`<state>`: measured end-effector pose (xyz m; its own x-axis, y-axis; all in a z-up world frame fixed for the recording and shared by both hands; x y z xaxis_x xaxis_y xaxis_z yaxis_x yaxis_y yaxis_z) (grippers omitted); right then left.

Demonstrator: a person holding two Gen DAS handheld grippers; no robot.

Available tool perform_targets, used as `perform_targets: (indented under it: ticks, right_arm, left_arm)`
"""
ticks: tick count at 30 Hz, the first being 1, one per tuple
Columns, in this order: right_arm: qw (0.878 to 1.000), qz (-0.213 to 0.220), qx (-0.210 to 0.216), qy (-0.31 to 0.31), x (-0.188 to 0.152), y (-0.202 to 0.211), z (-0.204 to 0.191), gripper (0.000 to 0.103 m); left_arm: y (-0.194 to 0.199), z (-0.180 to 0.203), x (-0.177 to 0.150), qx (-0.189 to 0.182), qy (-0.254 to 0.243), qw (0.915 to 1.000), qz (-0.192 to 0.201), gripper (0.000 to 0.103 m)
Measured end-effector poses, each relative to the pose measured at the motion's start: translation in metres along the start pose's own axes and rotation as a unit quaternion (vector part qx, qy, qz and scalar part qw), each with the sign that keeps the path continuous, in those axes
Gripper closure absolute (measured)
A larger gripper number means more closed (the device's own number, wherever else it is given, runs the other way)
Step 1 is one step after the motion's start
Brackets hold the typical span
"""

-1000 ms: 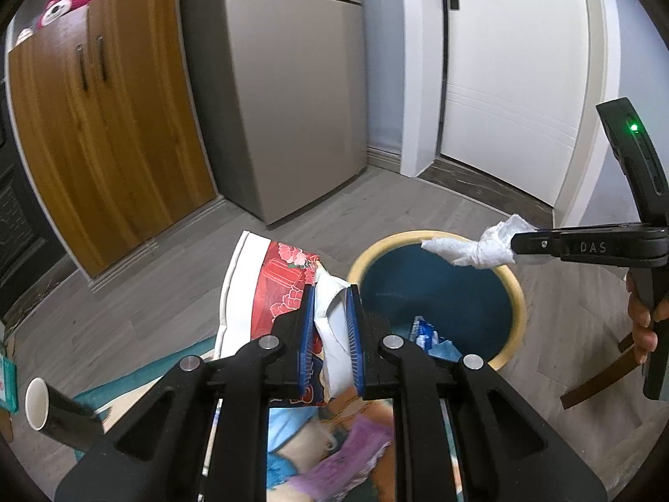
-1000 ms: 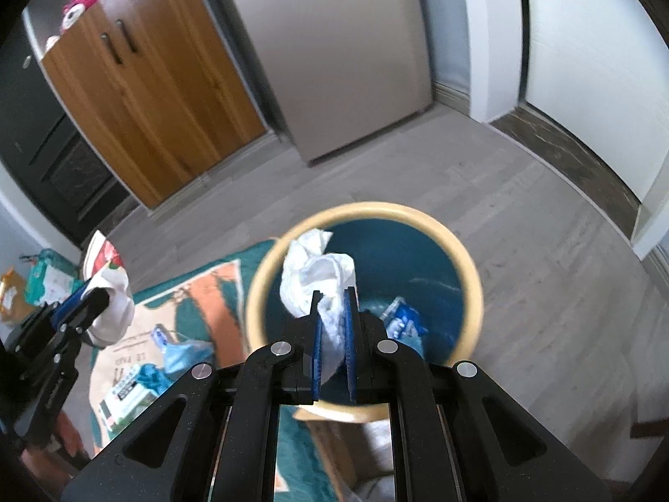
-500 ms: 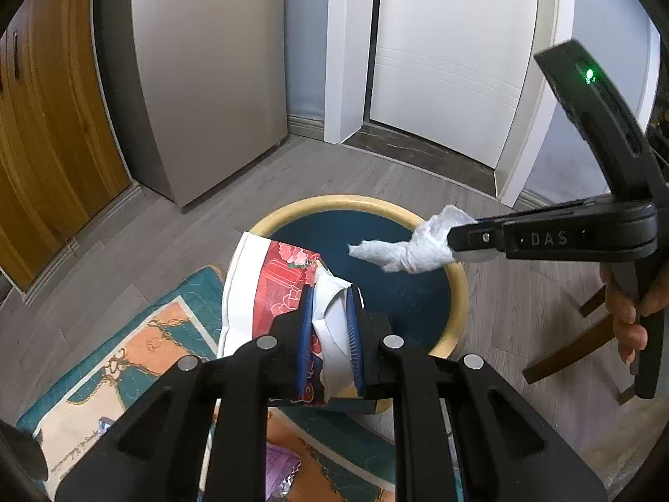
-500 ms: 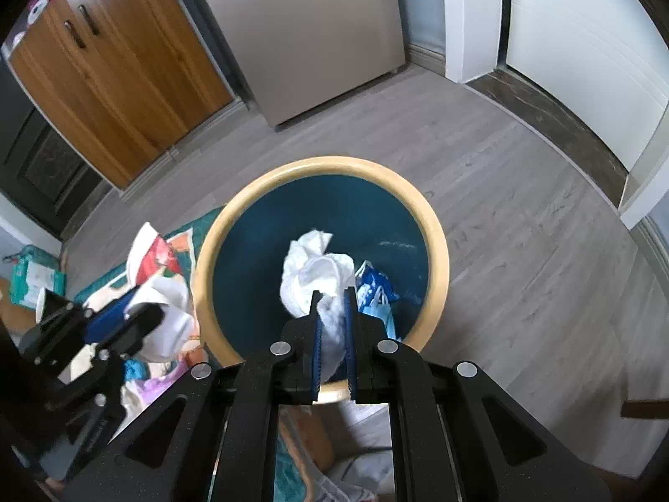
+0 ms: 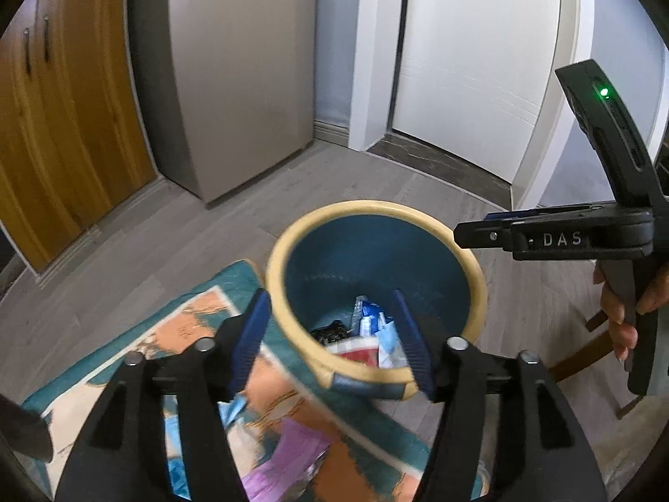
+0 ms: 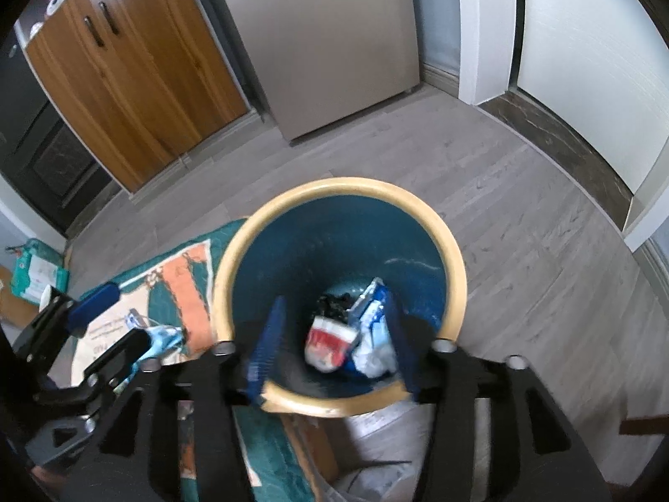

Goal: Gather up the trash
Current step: 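Carry both items over the teal bin and open both tools to drop them, then grasp the white COLTALIN box with the left tool while the right tool grasps the blue mask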

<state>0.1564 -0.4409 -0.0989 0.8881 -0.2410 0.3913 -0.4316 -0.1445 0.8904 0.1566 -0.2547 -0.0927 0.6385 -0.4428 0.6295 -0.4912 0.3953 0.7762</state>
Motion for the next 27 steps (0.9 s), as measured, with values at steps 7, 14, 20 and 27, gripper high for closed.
perform_targets:
  ticks: [7,14,20,27]
  right_arm:
    - [0.999,0.031,0.027,0.015,-0.002,0.022,-0.036,0.01]
    - [0.997,0.033,0.03,0.062,-0.016,0.028,-0.106,0.008]
    - [0.995,0.021,0.038,0.092,-0.03,0.02,-0.155,0.007]
    - [0.996,-0.012,0.062,0.064,-0.043,-0.004,-0.2,0.007]
  left_arm:
    - [0.052,-0.038,-0.018,0.052,0.03,0.9979,0.023,0.006]
    - [0.114,-0.091,-0.054,0.103,0.091,0.99,0.033,0.006]
    - [0.158,-0.137,-0.094,0.136,0.162,0.9765,0.041,0.006]
    - [0.166,-0.175,-0.142,0.175,0.181,0.9679,0.0,0.006]
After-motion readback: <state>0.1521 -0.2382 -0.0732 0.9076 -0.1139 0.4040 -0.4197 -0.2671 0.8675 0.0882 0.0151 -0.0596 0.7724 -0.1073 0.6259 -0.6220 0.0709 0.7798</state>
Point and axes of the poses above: each gripper's, at about its wrist camera, not at the fingertips, and y roughly against the way its jaws point, z to its right, x to its top, the point moved 4 cm from there along -y, roughly the way its jaws point, and after that the axes turned 7 degrees about -z, right-handed, at the moved point
